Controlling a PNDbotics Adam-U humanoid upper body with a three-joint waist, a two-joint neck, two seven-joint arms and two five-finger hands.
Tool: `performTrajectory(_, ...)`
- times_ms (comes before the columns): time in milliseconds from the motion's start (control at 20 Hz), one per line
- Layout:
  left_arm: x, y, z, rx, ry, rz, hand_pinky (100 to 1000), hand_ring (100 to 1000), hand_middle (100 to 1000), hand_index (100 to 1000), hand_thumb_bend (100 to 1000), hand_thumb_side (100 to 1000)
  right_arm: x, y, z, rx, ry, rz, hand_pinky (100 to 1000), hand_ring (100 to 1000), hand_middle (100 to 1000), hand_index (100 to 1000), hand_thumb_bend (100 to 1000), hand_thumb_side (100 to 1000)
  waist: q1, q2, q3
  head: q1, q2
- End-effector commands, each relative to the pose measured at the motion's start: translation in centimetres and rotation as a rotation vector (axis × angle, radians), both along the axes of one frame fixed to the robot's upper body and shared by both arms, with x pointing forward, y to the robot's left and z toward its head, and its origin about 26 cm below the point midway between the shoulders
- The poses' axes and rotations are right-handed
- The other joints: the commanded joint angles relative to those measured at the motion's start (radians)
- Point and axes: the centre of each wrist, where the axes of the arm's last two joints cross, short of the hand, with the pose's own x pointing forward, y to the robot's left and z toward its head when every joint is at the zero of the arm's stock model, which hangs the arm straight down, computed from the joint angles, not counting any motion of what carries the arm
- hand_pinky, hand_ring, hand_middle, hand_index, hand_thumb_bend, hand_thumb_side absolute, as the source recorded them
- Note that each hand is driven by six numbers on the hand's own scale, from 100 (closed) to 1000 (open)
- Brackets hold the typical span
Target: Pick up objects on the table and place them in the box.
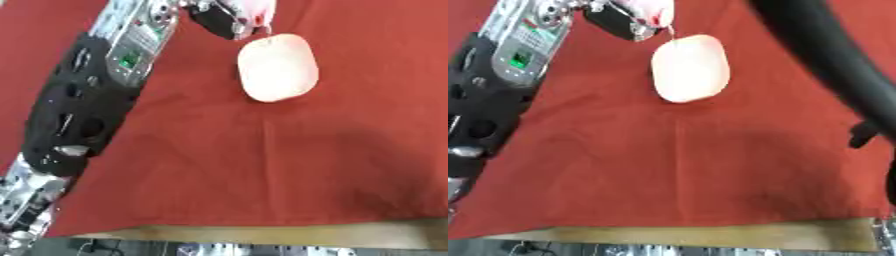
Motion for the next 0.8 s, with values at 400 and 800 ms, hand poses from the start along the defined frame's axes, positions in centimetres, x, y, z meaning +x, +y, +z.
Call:
performTrajectory(400, 1.2, -1.5, -0.9, 0.048, 0.007, -0.004, 100, 361, 342, 442, 100, 152, 0.2, 0.4, 1.2, -0.025, -0.028, 0.045, 329, 523, 840, 890, 124, 752, 0.009, -0.001, -0.03, 0.013, -0.034)
performTrajectory(800, 1.7, -1.6, -1.7, 0.117, 0.038, -0.01, 213, 460, 470, 570, 100, 346, 0.2, 0.4, 1.2, -0.03, -0.027, 0.048, 327, 522, 840, 890, 131, 751, 0.012, 0.005, -0.031, 0.016, -0.025)
